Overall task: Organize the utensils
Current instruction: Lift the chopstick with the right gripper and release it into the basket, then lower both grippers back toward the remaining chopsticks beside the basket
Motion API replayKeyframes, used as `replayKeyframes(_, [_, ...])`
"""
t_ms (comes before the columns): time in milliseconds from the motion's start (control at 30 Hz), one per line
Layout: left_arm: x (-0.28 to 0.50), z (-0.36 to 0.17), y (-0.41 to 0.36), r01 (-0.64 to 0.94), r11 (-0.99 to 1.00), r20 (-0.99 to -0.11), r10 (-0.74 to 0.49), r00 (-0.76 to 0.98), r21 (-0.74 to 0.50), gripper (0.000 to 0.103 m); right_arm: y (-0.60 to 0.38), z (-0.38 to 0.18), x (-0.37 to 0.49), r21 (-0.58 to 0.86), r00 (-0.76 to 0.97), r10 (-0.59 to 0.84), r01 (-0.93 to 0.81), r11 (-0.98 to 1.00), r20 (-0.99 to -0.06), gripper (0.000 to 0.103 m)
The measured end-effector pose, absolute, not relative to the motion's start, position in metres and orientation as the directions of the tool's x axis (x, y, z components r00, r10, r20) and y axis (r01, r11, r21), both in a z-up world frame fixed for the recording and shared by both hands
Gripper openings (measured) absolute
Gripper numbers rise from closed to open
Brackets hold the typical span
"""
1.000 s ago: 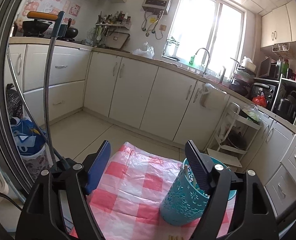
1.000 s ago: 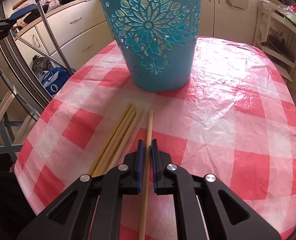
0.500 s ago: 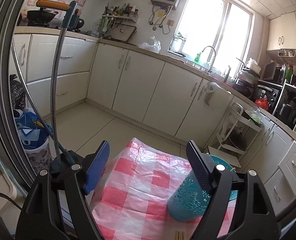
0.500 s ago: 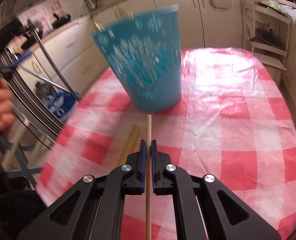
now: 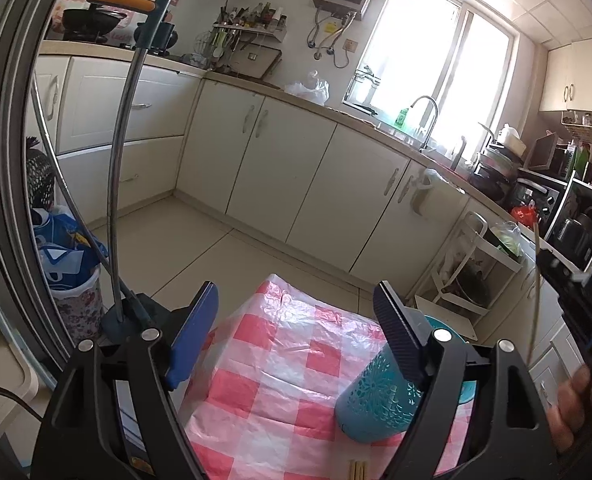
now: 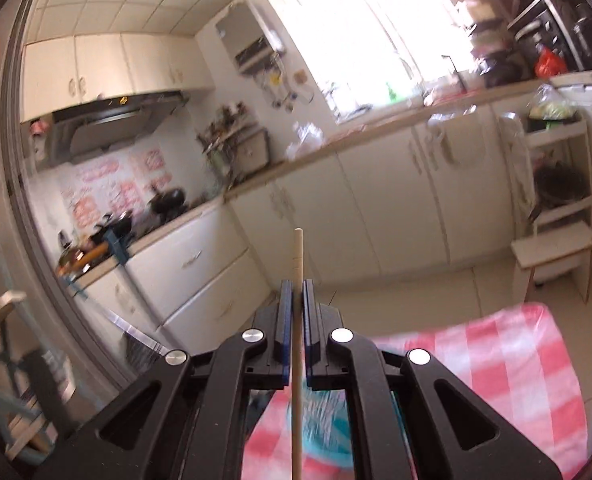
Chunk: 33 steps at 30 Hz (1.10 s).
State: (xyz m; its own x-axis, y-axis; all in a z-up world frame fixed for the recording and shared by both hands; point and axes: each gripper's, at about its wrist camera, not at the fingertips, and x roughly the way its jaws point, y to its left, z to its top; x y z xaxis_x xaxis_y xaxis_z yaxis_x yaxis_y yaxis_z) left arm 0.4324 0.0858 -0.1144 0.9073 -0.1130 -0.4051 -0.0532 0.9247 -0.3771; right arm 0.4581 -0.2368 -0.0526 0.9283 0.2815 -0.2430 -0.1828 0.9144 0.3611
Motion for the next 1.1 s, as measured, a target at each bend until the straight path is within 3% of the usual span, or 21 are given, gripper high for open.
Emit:
replayKeyframes(200, [0.434, -0.114, 0.082, -0.044, 0.933, -0.412, -0.114, 0.904, -0.356, 0.076, -0.234, -0.063, 0.508, 0.312, 0.974, 0.083, -0.013, 0.95, -0.211, 0.006])
replayKeyframes(567, [0.438, -0.114, 0.066, -0.011, 0.952, -0.451, -0.135, 0.882, -0.306, 0.078, -0.226, -0.105, 0.528, 0.237, 0.925, 0.039, 0.056, 0.97, -0.377, 0.006])
replayKeyframes(633, [0.436, -0.114, 0.065, -0.01, 0.953, -0.454, -0.134, 0.881, -0.302, 0.078, -0.225, -0.111, 0.523, 0.218, 0.914, 0.036, 0.058, 0.974, -0.405, 0.007])
replayKeyframes(700, [0.436, -0.113, 0.065, -0.01, 0.955, -0.46, -0.134, 0.878, -0.297, 0.079, -0.224, -0.114, 0.515, 0.205, 0.906, 0.034, 0.059, 0.977, -0.422, 0.017])
replayKeyframes(1100, [0.444, -0.119, 0.051, 0.016, 0.976, -0.554, -0.138, 0.821, -0.219, 0.082, -0.236, -0.115, 0.41, 0.175, 0.903, -0.009, 0.093, 0.98, -0.43, 0.027])
